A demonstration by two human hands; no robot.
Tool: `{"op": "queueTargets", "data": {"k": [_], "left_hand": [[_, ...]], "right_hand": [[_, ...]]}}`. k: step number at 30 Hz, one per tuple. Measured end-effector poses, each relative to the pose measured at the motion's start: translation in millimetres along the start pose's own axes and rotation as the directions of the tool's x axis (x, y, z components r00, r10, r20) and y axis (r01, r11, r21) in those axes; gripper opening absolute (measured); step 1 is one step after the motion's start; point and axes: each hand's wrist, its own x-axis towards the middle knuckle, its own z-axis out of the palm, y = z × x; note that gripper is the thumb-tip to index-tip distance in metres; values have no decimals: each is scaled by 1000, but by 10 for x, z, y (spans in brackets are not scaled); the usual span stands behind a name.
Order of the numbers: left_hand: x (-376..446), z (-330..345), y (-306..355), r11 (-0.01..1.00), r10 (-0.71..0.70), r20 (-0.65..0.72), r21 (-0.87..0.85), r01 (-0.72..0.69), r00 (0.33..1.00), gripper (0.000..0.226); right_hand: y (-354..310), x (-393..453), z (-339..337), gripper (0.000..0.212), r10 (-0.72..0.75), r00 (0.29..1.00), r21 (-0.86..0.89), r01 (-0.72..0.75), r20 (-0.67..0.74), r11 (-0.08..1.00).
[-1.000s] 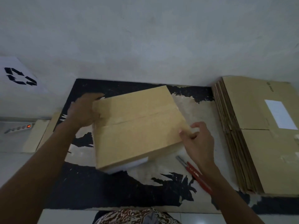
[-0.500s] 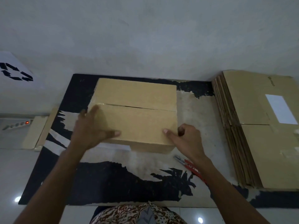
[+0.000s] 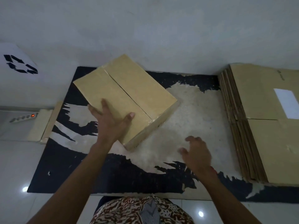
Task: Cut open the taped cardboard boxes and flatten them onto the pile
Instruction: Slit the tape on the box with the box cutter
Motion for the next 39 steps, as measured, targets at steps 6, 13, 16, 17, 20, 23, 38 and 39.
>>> {"op": "queueTargets", "data": {"k": [6,13,16,17,20,23,38,39], "left_hand": [[332,-298,-173,983,139,158,98,-155,978,100],[477,-476,-76,910,233,383,237,-340,894,93],[352,-471,-8,820,353,319,347,-455,880,81],[289,-463,30,774,388,353,377,-509,851,79],[101,-429,67,573,336,552,524,-630,764,98],[-17,-482,20,514,326,574,560,-650,751,86],[86,-605,-55,624,231,597,515,-587,768,82],[86,-600,-60,634,228,591,513,-579,774,83]], "right_hand": [[672,-59,232,34,-10,995,-87,19,103,996],[604,-130,326,23,-68,995,-36,71,73,997],[429,-75,189,21,-161,984,162,148,72,976],[350,-69,122,19,-219,975,228,209,23,951],[71,-113,-114,13,-416,895,270,446,-161,853],[-237,-232,-294,15,-567,797,160,600,-210,784],[-1059,-266,-207,54,-684,729,-187,674,13,715],[-1076,-258,-213,55,-687,727,-200,675,16,710]]}}
